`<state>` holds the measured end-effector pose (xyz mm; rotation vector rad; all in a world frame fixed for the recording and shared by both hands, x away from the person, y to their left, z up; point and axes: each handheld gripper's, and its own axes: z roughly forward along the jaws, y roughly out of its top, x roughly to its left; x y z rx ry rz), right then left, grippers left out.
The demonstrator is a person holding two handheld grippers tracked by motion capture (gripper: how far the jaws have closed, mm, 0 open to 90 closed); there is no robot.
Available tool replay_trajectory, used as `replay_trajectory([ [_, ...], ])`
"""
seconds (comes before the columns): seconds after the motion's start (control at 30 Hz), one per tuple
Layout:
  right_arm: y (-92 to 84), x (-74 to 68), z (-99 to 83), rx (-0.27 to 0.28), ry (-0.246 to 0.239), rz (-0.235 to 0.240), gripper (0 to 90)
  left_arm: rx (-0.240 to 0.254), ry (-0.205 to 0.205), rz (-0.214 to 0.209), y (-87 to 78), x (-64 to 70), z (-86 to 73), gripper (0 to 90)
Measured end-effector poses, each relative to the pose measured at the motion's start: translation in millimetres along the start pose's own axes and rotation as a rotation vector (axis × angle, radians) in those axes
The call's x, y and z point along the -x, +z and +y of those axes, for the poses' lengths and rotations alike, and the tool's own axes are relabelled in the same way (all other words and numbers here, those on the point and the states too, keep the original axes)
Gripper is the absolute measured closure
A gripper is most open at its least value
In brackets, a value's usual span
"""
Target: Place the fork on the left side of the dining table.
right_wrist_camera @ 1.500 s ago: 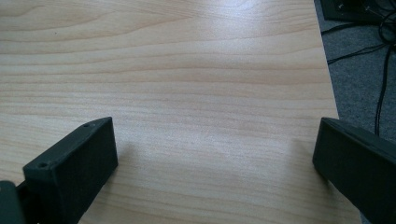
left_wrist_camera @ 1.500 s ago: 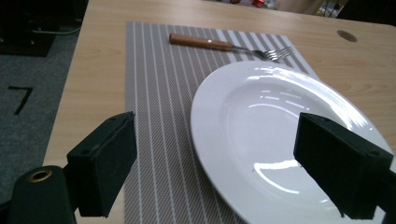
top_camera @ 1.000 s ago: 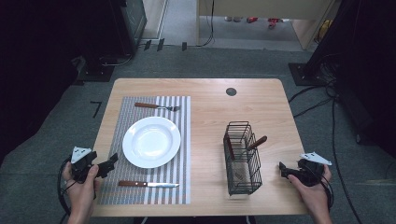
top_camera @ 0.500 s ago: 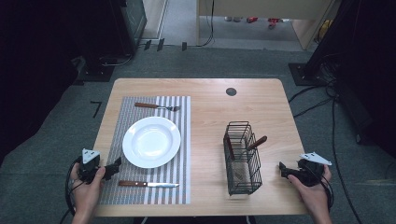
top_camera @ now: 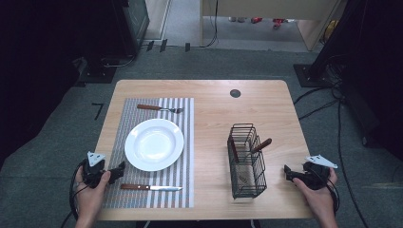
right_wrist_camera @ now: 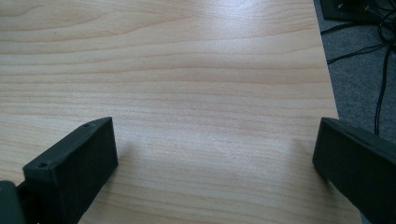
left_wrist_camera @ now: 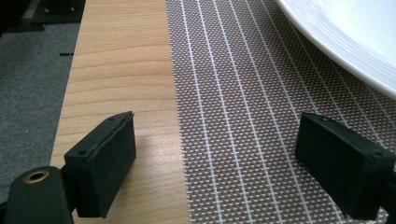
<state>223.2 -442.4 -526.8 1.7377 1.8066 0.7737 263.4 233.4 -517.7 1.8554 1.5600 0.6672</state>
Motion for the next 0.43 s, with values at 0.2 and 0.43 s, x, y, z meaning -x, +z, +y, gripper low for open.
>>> replay_trajectory([
  [0.2,0.0,0.0,0.0,0.000,0.000,0.000,0.0,0.000,0.000,0.000,0.0,0.0,0.0,12.8],
  [0.43,0.0,0.0,0.0,0.000,0.000,0.000,0.0,-0.001,-0.008,0.006,0.2,-0.4,0.0,11.8],
])
